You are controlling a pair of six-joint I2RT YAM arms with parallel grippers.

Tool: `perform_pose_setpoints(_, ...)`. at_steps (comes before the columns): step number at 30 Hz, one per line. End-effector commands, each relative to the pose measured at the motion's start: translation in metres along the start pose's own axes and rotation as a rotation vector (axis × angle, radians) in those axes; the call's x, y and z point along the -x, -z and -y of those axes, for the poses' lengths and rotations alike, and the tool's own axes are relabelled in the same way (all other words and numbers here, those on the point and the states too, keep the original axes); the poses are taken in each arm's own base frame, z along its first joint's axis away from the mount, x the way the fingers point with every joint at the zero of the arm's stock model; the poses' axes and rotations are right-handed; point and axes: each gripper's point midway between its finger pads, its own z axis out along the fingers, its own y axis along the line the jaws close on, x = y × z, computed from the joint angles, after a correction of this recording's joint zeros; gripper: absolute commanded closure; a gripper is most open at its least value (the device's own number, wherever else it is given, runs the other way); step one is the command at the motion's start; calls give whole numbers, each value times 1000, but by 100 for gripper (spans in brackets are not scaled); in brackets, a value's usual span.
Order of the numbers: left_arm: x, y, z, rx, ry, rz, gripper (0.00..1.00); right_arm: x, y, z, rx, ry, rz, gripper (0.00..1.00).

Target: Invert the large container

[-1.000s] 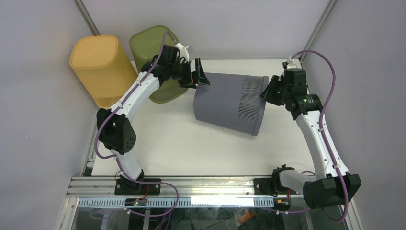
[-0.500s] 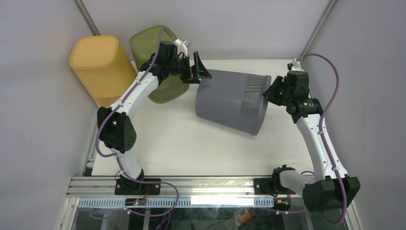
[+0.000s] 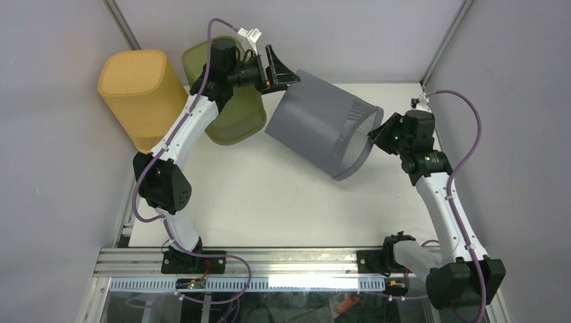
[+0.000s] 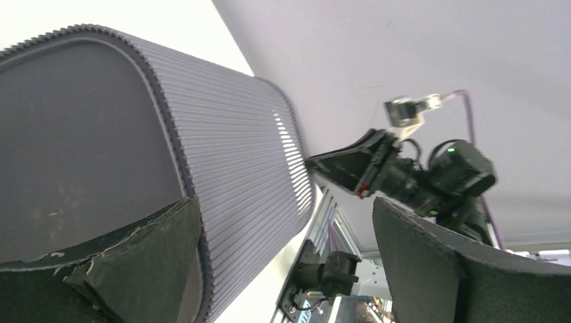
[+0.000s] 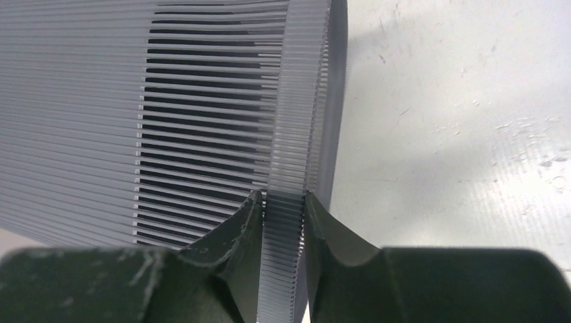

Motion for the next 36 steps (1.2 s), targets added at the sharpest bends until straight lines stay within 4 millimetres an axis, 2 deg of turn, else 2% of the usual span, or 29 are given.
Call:
perform_pose_setpoints(1,-18,1,102,-316,-72,-109,1,-49,-11,-13,107,-68,-158,73)
perform_pose_setpoints(8,-43,-23,117,-377,-55,-164,1,-71,-24,5,81,-198,-127,74)
perform_pose_setpoints(12,-60,-40,120,-402,-28,-203,1,-80,-27,18,48,-216,-117,56)
perform_pose_setpoints(15,-73,-54,120,-421,-5,-240,1,-86,-27,22,30,-206,-139,50)
perform_pose_setpoints(19,-79,-64,115,-423,7,-254,1,-81,-20,23,9,-168,-136,44)
perform_pose_setpoints(23,-79,-65,114,-427,-6,-254,1,-73,-5,23,-7,-99,-139,39)
perform_pose_setpoints(24,-79,-64,115,-429,-12,-254,1,-72,1,22,-8,-75,-148,38)
perform_pose_setpoints(25,-74,-61,124,-446,-38,-241,1,-72,7,21,-4,-53,-163,38)
perform_pose_setpoints(29,-70,-56,134,-466,-74,-240,1,-76,37,-3,139,67,-230,37)
perform_pose_setpoints(33,-67,-57,135,-472,-115,-238,1,-91,69,-27,322,141,-320,36)
perform_pose_setpoints(35,-64,-57,138,-472,-140,-229,1,-101,85,-49,488,156,-368,33)
perform_pose_setpoints(36,-62,-57,139,-469,-154,-220,1,-109,99,-68,642,158,-409,31)
